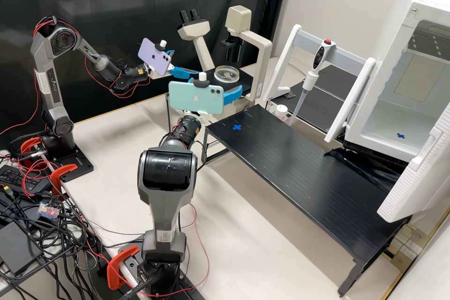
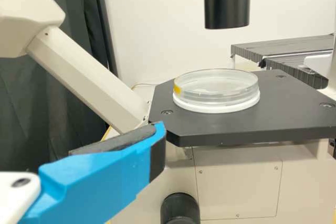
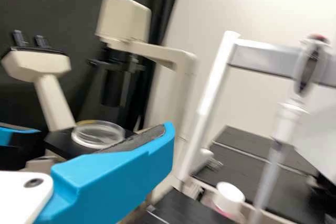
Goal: Move the petri dish to the bench
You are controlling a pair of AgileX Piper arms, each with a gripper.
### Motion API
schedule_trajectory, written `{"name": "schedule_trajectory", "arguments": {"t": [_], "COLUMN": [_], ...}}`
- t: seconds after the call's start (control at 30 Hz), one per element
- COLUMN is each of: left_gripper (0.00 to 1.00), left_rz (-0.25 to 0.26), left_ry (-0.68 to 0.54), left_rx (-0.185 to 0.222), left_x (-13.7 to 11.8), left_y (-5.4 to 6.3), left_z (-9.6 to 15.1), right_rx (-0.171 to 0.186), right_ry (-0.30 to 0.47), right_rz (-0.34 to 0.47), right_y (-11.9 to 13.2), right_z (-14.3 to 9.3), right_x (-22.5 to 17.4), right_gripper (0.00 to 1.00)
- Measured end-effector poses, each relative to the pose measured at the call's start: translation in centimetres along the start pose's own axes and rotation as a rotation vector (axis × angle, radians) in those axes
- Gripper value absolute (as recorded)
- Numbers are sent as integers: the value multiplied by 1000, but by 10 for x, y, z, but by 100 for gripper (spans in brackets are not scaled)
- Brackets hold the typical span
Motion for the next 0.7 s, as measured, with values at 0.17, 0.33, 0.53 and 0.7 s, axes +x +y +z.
{"name": "schedule_trajectory", "arguments": {"t": [0.17,0.33,0.53,0.7], "left_gripper": [100,100,100,100], "left_rz": [0,0,0,0], "left_ry": [0,0,0,0], "left_rx": [0,0,0,0], "left_x": [0,0,0,0], "left_y": [0,0,0,0], "left_z": [0,0,0,0], "right_rx": [-25,-40,-28,-20], "right_ry": [-5,-27,-67,-116], "right_rz": [-18,-68,-140,-168], "right_y": [-14,-29,-42,-48], "right_z": [-16,-24,-23,-18], "right_x": [21,46,84,117], "right_gripper": [100,100,100,100]}}
